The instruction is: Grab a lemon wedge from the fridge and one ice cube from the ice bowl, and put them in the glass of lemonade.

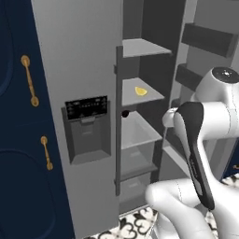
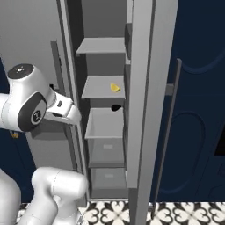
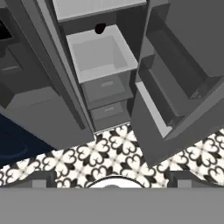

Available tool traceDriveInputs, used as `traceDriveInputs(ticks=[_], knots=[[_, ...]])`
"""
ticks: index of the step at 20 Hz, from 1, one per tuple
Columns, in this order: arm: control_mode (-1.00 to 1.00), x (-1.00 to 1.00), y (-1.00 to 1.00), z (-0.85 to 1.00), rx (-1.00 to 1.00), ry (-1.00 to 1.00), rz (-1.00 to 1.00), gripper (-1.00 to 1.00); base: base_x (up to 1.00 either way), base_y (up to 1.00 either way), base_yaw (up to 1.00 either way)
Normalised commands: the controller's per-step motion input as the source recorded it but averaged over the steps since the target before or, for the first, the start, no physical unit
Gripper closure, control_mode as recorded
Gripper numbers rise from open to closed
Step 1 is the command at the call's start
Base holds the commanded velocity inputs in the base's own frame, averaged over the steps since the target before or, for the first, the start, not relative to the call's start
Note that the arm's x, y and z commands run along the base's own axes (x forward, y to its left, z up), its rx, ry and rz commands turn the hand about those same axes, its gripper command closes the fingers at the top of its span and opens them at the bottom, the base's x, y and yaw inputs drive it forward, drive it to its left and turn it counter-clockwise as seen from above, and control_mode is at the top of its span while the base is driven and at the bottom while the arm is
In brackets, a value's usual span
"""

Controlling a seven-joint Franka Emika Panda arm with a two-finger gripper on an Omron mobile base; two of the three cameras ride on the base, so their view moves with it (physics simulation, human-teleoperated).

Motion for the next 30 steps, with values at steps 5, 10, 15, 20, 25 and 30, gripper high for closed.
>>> traceDriveInputs(ticks=[5,10,15,20,25,30], knots=[[1.00,0.00,0.00,0.00,0.00,0.00,0.00,-1.00,0.39,0.00,-0.23],[1.00,0.00,0.00,0.00,0.00,0.00,0.00,-1.00,0.47,0.00,0.00],[1.00,0.00,0.00,0.00,0.00,0.00,0.00,-1.00,0.63,-0.07,0.00],[1.00,0.00,0.00,0.00,0.00,0.00,0.00,-1.00,0.56,-0.15,0.00],[1.00,0.00,0.00,0.00,0.00,0.00,0.00,-1.00,0.24,-0.21,0.03],[1.00,0.00,0.00,0.00,0.00,0.00,0.00,-1.00,0.24,-0.27,0.11]])
